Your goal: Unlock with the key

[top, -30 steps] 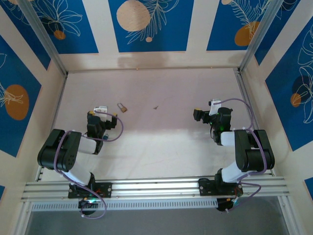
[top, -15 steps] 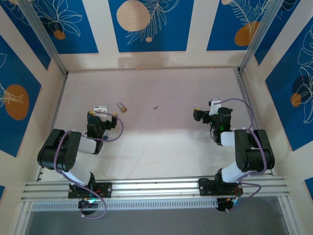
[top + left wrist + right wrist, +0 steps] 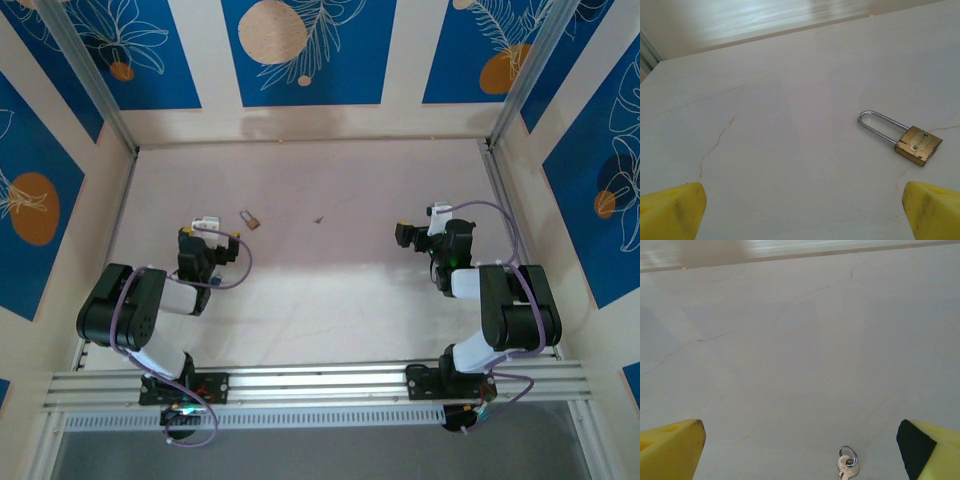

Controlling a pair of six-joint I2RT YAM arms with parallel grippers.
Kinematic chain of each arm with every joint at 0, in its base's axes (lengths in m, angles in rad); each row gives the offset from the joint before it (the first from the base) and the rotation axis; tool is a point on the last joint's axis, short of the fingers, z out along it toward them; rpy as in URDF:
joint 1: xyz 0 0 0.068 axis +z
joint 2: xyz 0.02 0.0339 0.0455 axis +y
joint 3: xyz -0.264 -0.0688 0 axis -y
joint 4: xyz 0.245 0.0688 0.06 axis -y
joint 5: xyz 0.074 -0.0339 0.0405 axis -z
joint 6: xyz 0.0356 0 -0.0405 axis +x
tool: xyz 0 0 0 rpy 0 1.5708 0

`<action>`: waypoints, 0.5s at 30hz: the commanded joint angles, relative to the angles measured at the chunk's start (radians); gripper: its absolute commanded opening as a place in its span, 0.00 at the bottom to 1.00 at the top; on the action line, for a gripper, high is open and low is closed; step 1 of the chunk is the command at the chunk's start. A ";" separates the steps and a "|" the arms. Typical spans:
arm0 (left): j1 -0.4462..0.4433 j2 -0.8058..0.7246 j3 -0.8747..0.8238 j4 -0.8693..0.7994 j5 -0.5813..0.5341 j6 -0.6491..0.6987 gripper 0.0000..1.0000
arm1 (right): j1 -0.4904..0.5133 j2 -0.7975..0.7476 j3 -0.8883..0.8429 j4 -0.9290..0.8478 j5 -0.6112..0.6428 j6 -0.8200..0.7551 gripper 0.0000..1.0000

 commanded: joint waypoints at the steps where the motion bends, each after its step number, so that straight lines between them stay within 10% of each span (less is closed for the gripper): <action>1: 0.014 -0.017 0.005 0.010 0.013 0.009 1.00 | 0.008 0.001 0.008 0.006 0.012 0.003 0.99; 15: 0.017 -0.016 0.013 -0.002 -0.001 0.001 1.00 | 0.007 0.001 0.009 0.006 0.011 0.004 0.99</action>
